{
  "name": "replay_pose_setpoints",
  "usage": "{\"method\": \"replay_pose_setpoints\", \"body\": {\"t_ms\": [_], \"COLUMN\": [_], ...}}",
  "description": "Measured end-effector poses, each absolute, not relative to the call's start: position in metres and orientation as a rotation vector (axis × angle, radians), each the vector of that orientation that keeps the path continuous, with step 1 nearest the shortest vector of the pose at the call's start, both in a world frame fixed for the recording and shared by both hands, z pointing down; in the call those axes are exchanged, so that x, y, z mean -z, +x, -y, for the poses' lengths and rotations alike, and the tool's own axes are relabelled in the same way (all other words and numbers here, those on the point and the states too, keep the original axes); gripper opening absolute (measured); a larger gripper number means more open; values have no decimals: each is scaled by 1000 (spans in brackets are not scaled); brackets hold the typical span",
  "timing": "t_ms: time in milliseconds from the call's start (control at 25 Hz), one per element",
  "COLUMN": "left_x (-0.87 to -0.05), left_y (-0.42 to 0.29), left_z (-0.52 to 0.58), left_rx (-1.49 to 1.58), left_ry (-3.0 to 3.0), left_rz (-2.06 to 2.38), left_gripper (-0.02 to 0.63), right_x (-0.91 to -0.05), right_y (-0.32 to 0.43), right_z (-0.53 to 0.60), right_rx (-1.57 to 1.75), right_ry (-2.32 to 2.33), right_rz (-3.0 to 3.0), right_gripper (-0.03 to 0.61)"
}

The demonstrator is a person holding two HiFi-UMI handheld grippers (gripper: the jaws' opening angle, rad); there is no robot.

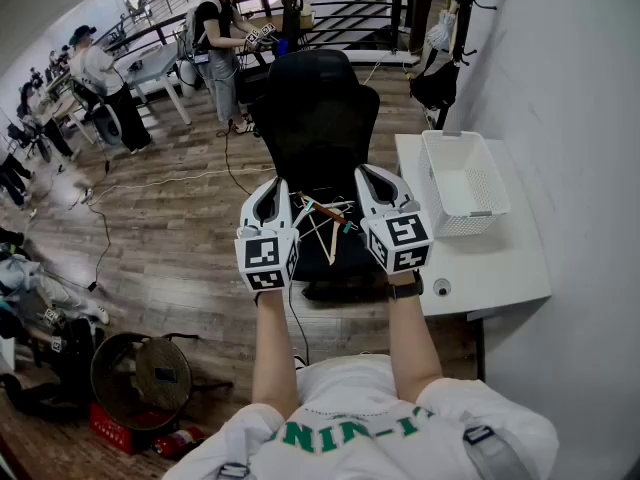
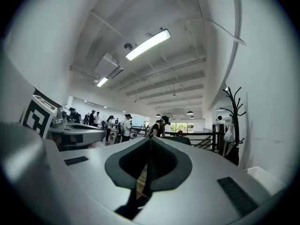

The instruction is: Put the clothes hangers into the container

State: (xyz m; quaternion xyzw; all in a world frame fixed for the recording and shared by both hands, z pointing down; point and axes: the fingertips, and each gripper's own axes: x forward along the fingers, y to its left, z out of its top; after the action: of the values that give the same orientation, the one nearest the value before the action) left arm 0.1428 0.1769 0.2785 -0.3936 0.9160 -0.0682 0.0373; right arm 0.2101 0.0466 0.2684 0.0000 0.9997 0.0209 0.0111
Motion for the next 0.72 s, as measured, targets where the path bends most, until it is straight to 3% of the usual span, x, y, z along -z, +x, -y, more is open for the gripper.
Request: {"method": "replay_pose_setpoints", "body": {"t_ms": [400,720], "left_x": [-300,-324], "left_y": [184,163], "left_z": [-138,-133], "left_rx": [171,199], "left_ry": [-1172,-1031], "left_rz": [-2883,-3015], "left_gripper": [15,15], "right_x": [-287,-301], "right_y": [247,235], "right_z": [-10,1], "right_rx": [2,61], "right_ry": [84,254], "right_rz": [-3149,-3128], "right_gripper": [20,18]}}
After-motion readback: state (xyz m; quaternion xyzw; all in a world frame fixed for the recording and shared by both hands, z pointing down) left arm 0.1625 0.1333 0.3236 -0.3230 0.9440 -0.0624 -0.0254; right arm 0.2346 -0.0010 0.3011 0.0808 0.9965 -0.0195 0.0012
